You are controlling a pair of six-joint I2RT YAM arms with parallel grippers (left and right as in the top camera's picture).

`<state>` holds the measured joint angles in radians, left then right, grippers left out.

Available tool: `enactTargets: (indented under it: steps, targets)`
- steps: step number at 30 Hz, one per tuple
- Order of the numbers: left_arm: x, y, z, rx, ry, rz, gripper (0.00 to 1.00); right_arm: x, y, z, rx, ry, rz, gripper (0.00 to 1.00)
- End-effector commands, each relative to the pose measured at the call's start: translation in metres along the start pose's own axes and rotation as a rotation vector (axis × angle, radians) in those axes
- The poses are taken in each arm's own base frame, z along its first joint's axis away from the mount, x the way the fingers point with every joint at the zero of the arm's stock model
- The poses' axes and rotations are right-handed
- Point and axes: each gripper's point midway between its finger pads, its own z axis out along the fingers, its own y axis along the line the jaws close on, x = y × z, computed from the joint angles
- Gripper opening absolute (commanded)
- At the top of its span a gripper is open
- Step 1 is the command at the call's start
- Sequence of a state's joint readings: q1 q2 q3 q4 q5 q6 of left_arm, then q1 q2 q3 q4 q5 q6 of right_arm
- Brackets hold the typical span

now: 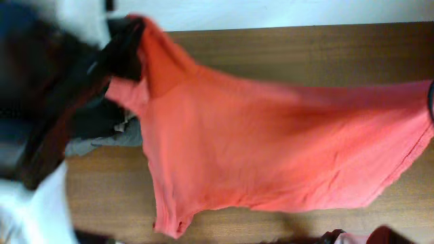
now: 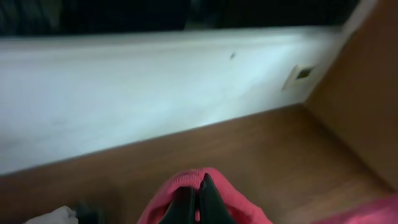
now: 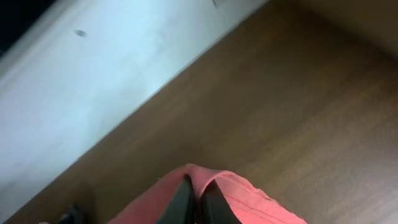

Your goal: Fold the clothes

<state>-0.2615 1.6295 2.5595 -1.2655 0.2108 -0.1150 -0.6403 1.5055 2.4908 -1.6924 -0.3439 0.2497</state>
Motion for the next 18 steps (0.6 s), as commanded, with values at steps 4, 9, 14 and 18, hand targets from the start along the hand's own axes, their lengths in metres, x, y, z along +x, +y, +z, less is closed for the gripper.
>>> enactTargets:
  steps: [4,9,14,18]
  targets:
    - [0.044,0.041,0.139,-0.053,0.170,-0.018,0.00,-0.008,-0.035,0.099,0.066,0.211,0.060,0.04]
    - [0.083,0.065,0.231,-0.060,0.227,-0.030,0.01,-0.008,-0.045,0.195,0.057,0.327,0.055,0.04]
    - [0.118,0.083,0.293,-0.062,0.250,-0.035,0.00,0.001,-0.037,0.280,0.022,0.375,0.009,0.04]
    - [0.139,0.092,0.332,-0.059,0.240,-0.032,0.54,0.010,-0.026,0.335,-0.011,0.378,-0.034,0.38]
